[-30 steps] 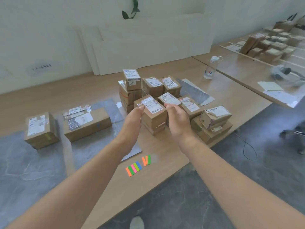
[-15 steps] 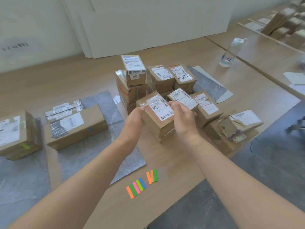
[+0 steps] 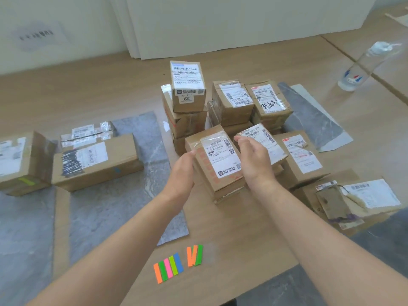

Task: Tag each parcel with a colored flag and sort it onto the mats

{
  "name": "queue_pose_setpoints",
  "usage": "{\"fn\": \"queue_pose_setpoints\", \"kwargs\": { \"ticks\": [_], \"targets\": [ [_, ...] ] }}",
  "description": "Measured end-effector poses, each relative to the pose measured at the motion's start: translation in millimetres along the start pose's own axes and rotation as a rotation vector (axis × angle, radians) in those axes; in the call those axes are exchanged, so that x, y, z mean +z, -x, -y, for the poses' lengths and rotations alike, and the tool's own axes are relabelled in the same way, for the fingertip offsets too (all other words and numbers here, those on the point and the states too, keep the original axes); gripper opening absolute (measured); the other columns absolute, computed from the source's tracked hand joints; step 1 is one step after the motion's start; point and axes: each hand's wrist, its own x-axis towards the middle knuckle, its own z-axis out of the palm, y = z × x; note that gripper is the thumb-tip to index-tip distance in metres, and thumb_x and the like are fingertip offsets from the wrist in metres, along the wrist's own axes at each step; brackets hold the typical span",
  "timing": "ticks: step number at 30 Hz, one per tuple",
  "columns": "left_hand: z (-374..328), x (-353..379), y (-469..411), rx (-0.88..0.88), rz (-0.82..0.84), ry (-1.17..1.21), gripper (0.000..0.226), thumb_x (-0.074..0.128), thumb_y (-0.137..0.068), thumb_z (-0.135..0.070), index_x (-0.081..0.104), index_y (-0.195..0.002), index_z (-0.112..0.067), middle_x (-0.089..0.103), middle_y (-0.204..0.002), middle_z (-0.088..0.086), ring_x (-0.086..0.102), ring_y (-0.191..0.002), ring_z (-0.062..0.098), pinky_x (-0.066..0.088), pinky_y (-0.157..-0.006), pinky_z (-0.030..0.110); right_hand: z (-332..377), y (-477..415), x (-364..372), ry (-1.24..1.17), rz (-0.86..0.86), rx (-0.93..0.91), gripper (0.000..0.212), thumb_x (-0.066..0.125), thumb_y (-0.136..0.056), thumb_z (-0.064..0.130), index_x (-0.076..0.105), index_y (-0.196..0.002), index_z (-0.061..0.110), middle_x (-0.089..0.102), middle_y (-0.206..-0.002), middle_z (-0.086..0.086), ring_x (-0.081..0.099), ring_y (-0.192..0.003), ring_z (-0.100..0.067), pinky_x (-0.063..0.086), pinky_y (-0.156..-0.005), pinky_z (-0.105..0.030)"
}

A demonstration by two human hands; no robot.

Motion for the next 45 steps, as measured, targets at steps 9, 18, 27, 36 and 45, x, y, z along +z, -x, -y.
{"fn": "queue_pose_setpoints", "kwargs": {
  "ticks": [9, 18, 27, 36, 45],
  "targets": [
    [1, 23, -4, -0.139, -0.114, 0.103, 0.026, 0.034, -0.104, -0.045, 0.058, -0.093, -0.043, 0.057, -0.112, -0.009, 0.053, -0.118, 0.025, 0.047, -0.105, 0.051, -14, -28, -1, 0.104, 0.214, 0.083, 0.037, 0.040, -0.093, 0.047, 0.058, -0.081, 0.017, 0.060, -0.077, -0.002, 0.055, -0.073, -0.018, 0.041, -0.062, -0.029],
    [7, 33, 0, -0.085, -0.163, 0.152, 0.038, 0.033, -0.104, -0.044, 0.069, -0.096, -0.036, 0.070, -0.091, -0.004, 0.068, -0.095, 0.022, 0.053, -0.098, 0.045, -18, -28, -4, 0.079, 0.262, 0.052, 0.035, 0.042, -0.097, 0.039, 0.048, -0.067, 0.022, 0.054, -0.064, 0.007, 0.049, -0.063, -0.014, 0.035, -0.057, -0.028],
    [3, 21, 11, -0.055, -0.199, 0.164, 0.037, 0.033, -0.104, -0.044, 0.065, -0.090, -0.032, 0.066, -0.055, -0.018, 0.064, -0.081, 0.016, 0.052, -0.085, 0.036, -4, -15, -5, 0.039, 0.245, 0.052, 0.032, 0.046, -0.089, 0.044, 0.069, -0.092, 0.022, 0.074, -0.088, 0.007, 0.069, -0.087, -0.015, 0.053, -0.070, -0.035],
    [-4, -8, 20, 0.003, -0.251, 0.184, 0.036, 0.032, -0.104, -0.044, 0.065, -0.091, -0.033, 0.067, -0.056, -0.015, 0.066, -0.080, 0.018, 0.052, -0.083, 0.036, 26, 6, 5, 0.019, 0.275, -0.033, 0.026, 0.047, -0.099, 0.035, 0.068, -0.104, 0.021, 0.071, -0.096, 0.009, 0.066, -0.089, -0.007, 0.049, -0.068, -0.026],
    [-4, -66, 48, 0.067, -0.329, 0.257, 0.037, 0.033, -0.104, -0.043, 0.065, -0.087, -0.033, 0.070, -0.061, -0.014, 0.066, -0.080, 0.016, 0.052, -0.084, 0.037, 53, 42, 52, 0.040, 0.323, -0.094, 0.023, 0.048, -0.097, 0.035, 0.067, -0.100, 0.023, 0.073, -0.099, 0.005, 0.069, -0.097, -0.016, 0.057, -0.091, -0.047]
  ]
}}
